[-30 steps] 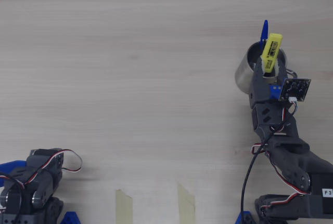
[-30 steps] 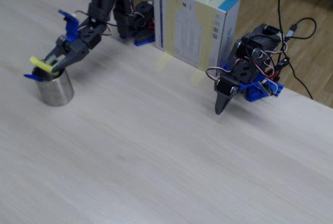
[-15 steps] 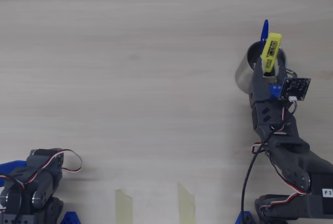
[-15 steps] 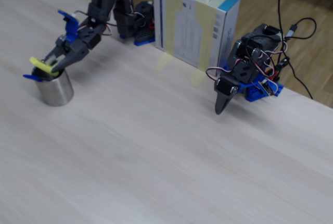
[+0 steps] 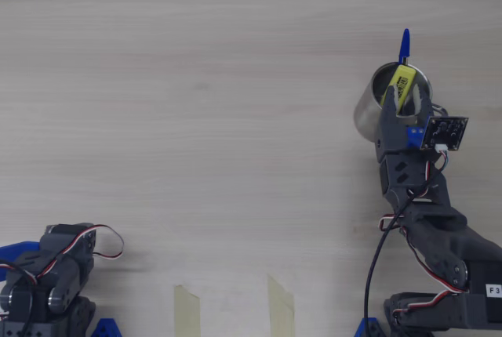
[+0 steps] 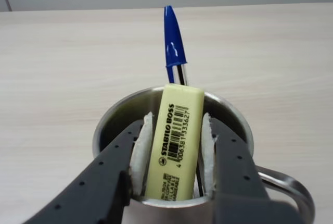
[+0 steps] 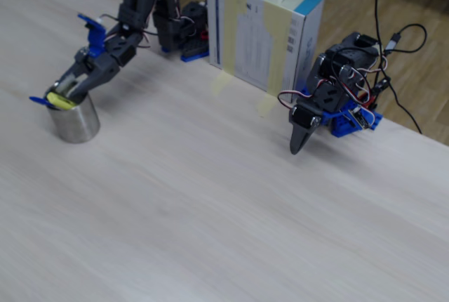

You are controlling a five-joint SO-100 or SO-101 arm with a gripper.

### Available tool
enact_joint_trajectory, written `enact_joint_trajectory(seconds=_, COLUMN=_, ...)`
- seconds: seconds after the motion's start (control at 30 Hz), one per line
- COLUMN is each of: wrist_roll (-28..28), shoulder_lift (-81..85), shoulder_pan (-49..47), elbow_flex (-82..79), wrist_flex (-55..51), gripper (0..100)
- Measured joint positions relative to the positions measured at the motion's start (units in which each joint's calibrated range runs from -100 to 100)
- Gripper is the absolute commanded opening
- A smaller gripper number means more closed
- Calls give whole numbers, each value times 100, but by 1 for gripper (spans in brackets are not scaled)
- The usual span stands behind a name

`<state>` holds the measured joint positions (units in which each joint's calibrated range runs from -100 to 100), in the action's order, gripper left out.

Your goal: Grab the yellow pen and put it in the silver cup.

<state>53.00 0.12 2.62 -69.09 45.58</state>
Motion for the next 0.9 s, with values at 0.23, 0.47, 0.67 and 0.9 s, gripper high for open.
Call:
enact_joint_trajectory(seconds=0.23, wrist_roll=21, shoulder_lift=208, shoulder_pan=17, elbow_flex=0, wrist_flex=-8, gripper=17)
enact_joint_trajectory(seconds=0.47, wrist_roll=21, shoulder_lift=683, shoulder_pan=8, elbow_flex=0, wrist_flex=-8, gripper=17)
enact_joint_trajectory(seconds=0.67, wrist_roll=21, shoulder_lift=1191, shoulder_pan=8, elbow_flex=0, wrist_flex=-8, gripper=16)
enact_joint_trajectory(seconds=0.9, wrist_roll=-5, shoulder_lift=1808, shoulder_pan=8, elbow_flex=-9, wrist_flex=-8, gripper=16)
